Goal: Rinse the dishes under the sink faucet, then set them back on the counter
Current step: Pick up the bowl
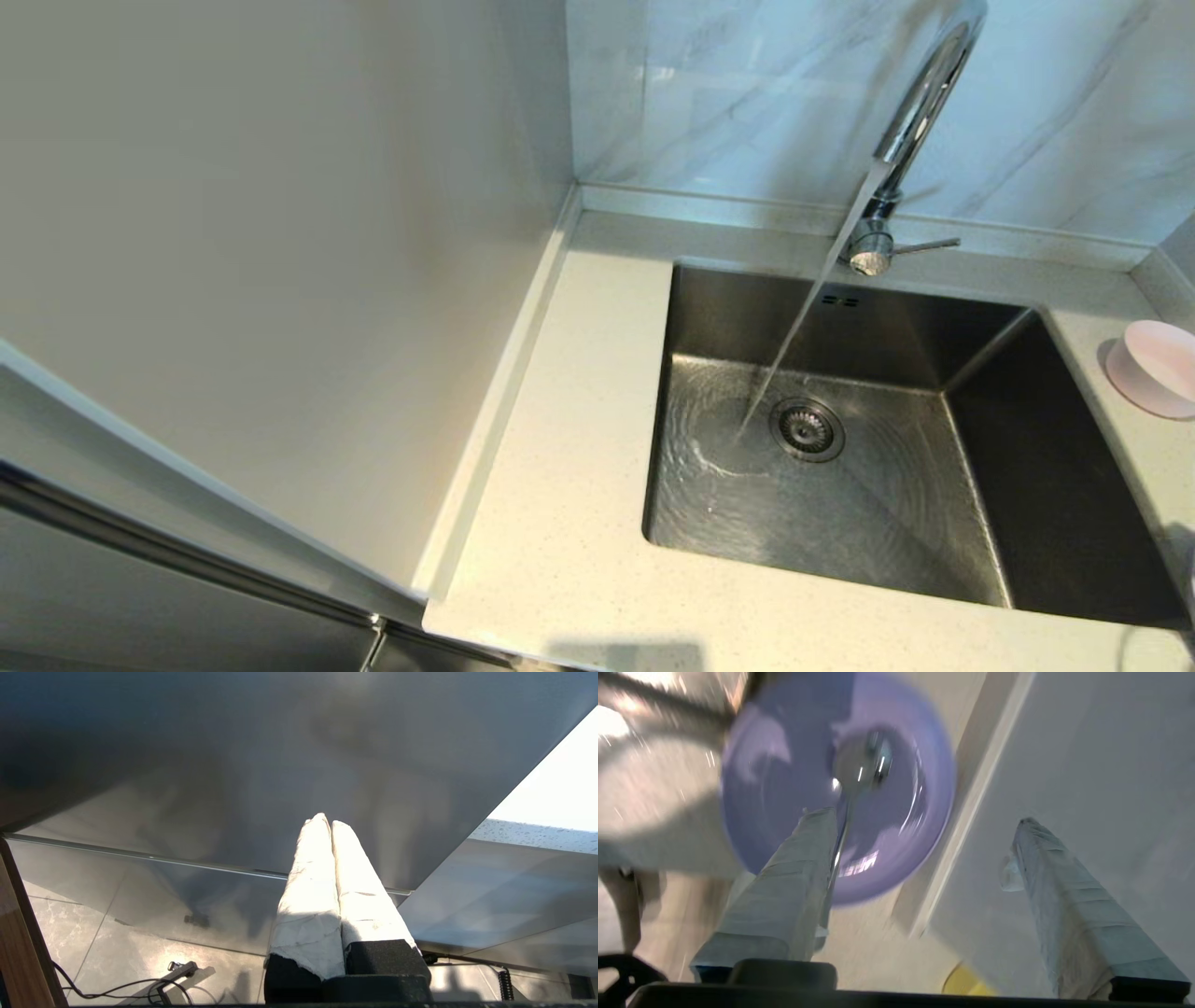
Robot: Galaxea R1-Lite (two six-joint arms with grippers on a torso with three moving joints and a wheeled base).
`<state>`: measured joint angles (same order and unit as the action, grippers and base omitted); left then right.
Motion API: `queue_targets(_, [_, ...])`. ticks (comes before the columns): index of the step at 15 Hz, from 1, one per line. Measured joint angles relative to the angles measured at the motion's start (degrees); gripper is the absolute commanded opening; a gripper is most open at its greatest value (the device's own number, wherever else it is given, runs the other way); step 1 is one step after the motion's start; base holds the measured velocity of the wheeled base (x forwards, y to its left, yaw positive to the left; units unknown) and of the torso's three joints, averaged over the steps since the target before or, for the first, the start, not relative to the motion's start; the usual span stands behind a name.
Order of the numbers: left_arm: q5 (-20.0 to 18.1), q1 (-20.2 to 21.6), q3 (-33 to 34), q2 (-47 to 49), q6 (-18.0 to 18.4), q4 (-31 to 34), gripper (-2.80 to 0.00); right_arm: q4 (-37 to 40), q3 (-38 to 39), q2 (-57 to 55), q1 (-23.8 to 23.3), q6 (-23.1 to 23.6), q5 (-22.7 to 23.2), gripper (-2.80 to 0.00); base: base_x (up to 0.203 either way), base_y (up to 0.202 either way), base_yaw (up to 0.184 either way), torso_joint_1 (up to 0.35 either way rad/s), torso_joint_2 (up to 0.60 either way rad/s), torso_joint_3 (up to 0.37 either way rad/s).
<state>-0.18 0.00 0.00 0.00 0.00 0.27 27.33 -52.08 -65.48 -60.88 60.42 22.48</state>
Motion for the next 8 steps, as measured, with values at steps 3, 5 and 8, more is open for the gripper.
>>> queue_targets(3, [0.0, 0.0, 0.0, 0.0, 0.0, 0.0, -2.80, 13.6, -20.5, -5.7, 7.5, -4.3, -0.7, 0.00, 0.000, 0.000, 0.000, 0.000, 0.00, 0.000])
queue_targets(5, [0.0, 0.0, 0.0, 0.0, 0.0, 0.0, -2.80, 25.0, -33.1, -11.5, 14.0, -7.2, -5.0, 0.00, 0.000, 0.000, 0.000, 0.000, 0.00, 0.000])
queue_targets(8, [0.0, 0.0, 0.0, 0.0, 0.0, 0.0, -2.80, 41.2, -44.8, -20.1, 20.6, -10.3, -9.5, 0.00, 0.000, 0.000, 0.000, 0.000, 0.00, 0.000])
